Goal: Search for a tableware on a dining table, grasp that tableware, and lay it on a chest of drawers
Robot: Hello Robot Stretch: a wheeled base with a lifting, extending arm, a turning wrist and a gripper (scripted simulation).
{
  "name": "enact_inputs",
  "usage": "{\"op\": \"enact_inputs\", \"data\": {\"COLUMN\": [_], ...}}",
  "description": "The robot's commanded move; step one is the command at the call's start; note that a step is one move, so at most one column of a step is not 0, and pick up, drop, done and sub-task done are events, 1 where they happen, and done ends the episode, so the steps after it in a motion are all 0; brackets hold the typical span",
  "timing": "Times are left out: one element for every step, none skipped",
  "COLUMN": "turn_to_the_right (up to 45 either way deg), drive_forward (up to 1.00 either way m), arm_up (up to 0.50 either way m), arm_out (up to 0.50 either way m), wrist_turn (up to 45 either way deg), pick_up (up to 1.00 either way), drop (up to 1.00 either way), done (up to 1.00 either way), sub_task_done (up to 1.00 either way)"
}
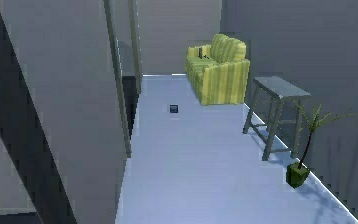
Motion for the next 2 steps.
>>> {"op": "enact_inputs", "data": {"turn_to_the_right": [0.0,0.0], "drive_forward": [0.0,0.0], "arm_up": [-0.3,0.0], "arm_out": [0.0,0.0], "wrist_turn": [0.0,0.0], "pick_up": [0.0,1.0], "drop": [0.0,0.0], "done": [0.0,0.0], "sub_task_done": [0.0,0.0]}}
